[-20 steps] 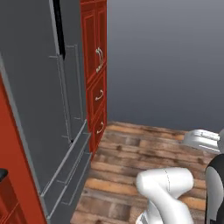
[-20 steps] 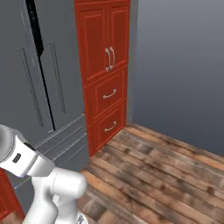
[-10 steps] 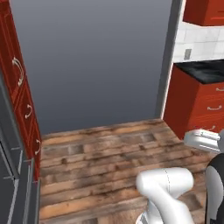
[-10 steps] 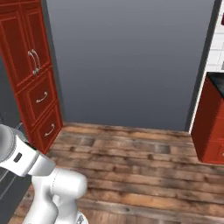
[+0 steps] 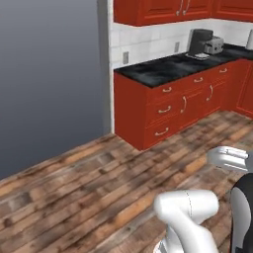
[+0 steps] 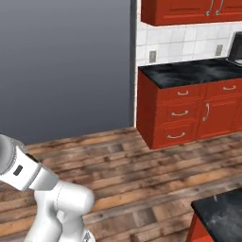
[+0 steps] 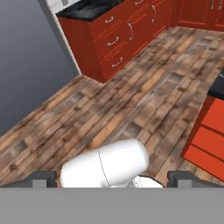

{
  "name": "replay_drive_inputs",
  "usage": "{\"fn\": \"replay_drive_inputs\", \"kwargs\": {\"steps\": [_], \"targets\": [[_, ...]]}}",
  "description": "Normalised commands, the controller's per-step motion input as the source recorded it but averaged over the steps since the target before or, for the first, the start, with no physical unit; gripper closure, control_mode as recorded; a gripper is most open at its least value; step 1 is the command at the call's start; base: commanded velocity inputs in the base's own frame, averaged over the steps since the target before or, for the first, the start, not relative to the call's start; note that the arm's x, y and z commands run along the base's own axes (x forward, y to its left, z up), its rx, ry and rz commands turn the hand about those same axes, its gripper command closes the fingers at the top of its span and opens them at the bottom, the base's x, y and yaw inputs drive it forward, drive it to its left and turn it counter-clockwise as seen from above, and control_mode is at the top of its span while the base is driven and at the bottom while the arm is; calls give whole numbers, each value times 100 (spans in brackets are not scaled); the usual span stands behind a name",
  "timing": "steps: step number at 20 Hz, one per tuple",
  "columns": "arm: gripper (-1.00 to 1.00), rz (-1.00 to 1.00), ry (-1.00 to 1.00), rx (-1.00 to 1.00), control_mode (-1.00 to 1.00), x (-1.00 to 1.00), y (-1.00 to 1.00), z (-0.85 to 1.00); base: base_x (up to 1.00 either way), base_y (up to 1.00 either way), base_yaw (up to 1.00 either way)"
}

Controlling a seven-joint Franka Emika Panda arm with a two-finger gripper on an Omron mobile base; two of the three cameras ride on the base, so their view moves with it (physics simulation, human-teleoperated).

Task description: Collect the paprika, ketchup, and shaker from the cabinet and place them next to the stove.

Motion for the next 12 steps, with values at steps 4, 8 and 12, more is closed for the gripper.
{"fn": "replay_drive_inputs", "kwargs": {"steps": [4,8,12], "targets": [[-100,0,0,0,100,0,0,0,43,12,-61],[-100,0,0,0,100,0,0,0,58,43,-54],[-100,0,0,0,100,0,0,0,70,57,-50]]}}
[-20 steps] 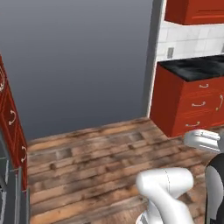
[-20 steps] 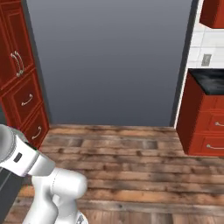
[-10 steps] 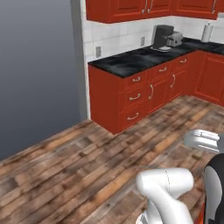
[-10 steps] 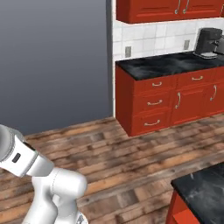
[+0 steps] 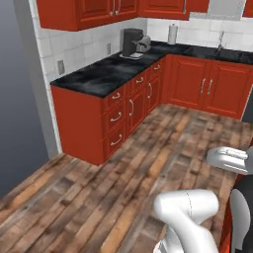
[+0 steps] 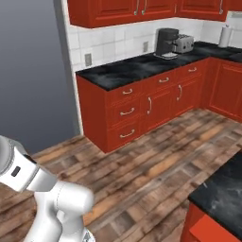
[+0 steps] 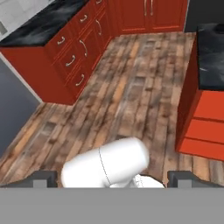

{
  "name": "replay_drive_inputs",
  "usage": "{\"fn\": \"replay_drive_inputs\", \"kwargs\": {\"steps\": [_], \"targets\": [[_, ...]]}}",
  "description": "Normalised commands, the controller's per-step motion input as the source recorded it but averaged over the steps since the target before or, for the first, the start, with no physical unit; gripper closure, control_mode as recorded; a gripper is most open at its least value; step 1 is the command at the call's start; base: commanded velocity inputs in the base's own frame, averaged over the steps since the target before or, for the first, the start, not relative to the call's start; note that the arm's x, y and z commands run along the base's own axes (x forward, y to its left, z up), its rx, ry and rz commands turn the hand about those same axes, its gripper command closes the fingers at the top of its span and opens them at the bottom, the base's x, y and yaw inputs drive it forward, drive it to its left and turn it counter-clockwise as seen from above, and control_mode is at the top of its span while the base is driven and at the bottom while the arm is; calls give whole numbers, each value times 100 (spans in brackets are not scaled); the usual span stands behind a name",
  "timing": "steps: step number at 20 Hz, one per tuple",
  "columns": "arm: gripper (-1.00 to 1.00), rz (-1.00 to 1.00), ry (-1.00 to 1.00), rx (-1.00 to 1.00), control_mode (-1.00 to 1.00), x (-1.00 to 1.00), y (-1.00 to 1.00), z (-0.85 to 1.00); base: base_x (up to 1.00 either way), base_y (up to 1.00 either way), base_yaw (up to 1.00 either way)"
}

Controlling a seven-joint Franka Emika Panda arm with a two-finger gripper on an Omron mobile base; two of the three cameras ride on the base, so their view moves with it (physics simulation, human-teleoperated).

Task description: Collect the paprika, ketchup, and shaker from the cabinet and place them next to the stove.

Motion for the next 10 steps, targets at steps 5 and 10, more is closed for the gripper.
{"fn": "replay_drive_inputs", "kwargs": {"steps": [5,10], "targets": [[-100,0,0,0,100,0,0,0,87,57,-46],[-100,0,0,0,100,0,0,0,98,38,-43]]}}
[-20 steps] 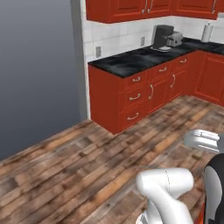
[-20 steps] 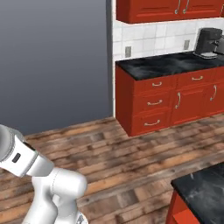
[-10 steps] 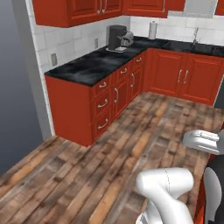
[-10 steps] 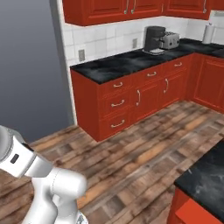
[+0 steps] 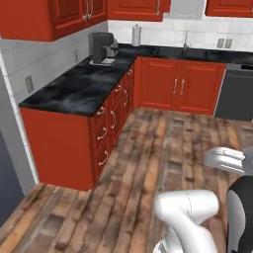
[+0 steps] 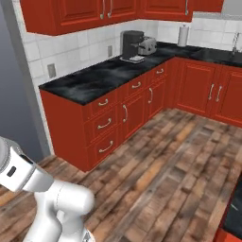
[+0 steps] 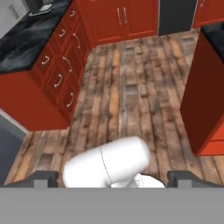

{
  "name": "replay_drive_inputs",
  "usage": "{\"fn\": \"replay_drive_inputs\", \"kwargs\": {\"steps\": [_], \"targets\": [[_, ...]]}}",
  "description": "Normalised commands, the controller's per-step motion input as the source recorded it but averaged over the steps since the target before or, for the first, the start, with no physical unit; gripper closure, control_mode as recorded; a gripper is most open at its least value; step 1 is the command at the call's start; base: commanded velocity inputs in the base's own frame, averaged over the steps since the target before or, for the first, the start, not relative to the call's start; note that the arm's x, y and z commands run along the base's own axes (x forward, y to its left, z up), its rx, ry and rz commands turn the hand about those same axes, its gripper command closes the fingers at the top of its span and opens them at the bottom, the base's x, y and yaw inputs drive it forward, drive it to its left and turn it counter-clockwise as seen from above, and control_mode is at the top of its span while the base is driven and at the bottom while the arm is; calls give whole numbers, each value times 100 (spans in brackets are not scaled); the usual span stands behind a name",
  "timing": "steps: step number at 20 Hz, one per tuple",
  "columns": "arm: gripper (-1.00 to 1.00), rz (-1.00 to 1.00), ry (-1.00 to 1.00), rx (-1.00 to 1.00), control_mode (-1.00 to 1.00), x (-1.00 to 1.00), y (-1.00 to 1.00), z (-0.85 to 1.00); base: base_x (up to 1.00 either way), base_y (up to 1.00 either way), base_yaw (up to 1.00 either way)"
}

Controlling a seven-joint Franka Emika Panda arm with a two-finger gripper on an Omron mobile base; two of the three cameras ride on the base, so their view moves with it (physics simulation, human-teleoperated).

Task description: Collect the paprika, ketchup, and shaker from the cabinet and place them next to the stove.

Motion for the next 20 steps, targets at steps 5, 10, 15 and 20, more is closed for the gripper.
{"fn": "replay_drive_inputs", "kwargs": {"steps": [5,10,15,20], "targets": [[-100,0,0,0,100,0,0,0,100,8,-36],[-100,0,0,0,100,0,0,0,100,0,-28],[-100,0,0,0,100,0,0,0,100,-6,-18],[-100,0,0,0,100,0,0,0,100,-7,-6]]}}
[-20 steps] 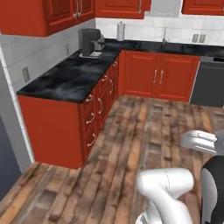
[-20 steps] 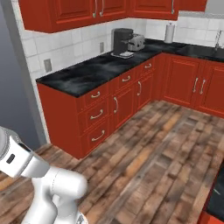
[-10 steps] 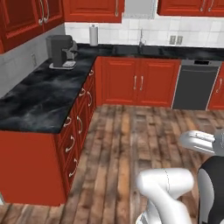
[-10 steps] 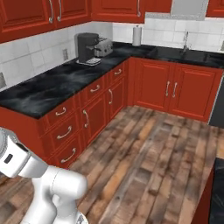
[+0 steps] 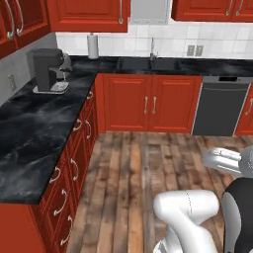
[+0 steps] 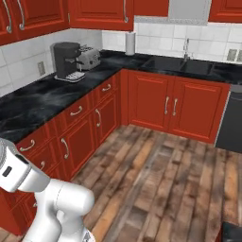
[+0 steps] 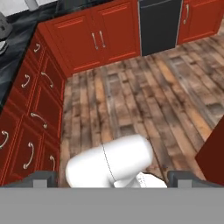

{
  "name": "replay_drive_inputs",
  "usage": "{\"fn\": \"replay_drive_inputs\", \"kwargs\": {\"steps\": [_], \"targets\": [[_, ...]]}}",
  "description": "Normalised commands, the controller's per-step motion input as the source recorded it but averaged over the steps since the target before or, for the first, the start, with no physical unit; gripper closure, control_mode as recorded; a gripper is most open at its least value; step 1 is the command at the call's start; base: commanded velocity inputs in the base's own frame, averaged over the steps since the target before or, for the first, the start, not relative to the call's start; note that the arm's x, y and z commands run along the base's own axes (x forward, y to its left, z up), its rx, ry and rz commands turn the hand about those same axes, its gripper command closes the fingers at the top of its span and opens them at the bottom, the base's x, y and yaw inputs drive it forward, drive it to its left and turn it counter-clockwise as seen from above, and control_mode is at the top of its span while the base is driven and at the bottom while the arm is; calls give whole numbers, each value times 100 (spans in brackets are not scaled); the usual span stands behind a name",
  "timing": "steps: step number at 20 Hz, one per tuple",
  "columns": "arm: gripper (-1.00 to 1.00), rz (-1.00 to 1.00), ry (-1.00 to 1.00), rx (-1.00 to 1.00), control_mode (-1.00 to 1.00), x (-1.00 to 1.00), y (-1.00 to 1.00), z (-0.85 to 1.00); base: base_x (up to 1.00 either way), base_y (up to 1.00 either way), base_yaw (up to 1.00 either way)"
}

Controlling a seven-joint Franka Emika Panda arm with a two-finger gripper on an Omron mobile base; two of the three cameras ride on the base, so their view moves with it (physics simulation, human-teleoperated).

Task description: Collect the paprika, ketchup, and shaker from the cabinet and place them next to the stove.

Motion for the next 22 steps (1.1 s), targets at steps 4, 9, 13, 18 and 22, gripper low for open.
{"fn": "replay_drive_inputs", "kwargs": {"steps": [4,9,13,18,22], "targets": [[-100,0,0,0,100,0,0,0,100,-16,0],[-100,0,0,0,100,0,0,0,100,-23,2],[-100,0,0,0,100,0,0,0,100,-30,9],[-100,0,0,0,100,0,0,0,99,-37,15],[-100,0,0,0,100,0,0,0,83,-48,22]]}}
